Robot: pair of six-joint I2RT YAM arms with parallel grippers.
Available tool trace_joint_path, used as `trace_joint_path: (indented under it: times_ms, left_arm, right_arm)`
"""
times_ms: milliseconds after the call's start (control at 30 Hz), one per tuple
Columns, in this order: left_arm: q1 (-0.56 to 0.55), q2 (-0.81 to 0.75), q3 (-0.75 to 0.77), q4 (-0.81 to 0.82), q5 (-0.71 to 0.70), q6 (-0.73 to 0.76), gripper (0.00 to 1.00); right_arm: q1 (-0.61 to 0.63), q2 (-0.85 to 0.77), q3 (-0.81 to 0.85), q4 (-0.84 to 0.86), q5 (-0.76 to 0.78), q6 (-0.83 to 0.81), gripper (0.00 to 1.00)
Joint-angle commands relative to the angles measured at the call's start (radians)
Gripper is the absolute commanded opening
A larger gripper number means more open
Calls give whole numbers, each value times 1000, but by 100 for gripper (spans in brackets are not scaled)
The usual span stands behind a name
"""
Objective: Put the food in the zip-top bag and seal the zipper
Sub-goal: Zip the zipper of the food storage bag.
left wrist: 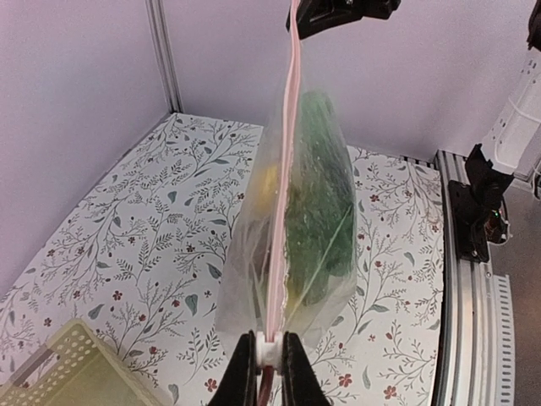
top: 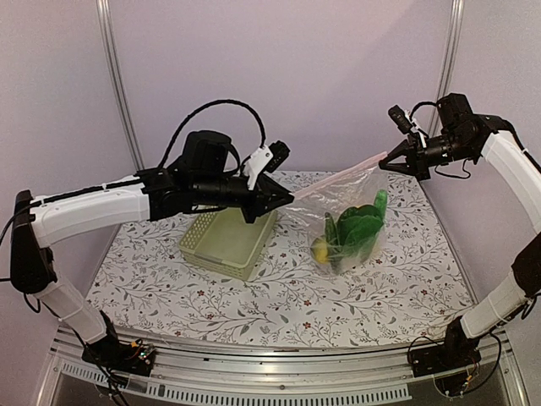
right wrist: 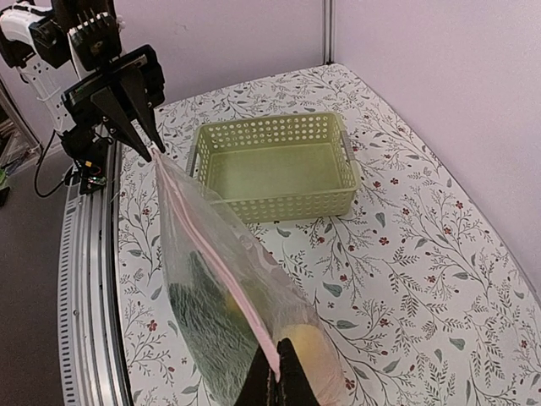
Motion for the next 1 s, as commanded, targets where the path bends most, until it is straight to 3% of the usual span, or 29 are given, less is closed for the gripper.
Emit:
trace_joint_path:
  times_ms: [0,567,800,967]
  left_arm:
    - [51,-29,-37,-118,-27,-5,1]
    - [131,-1,-44,-97,13,17,1]
    - [221,188,226,-92,75,73,1]
    - [227,278,363,-138,115,110,4]
  right_arm:
    - [-56,3,47,76,40,15,0]
    - [-57,59,69,108,54,25,0]
    - [-79,188,215,153,50,33,0]
    - [-79,206,175,199,15,-22,0]
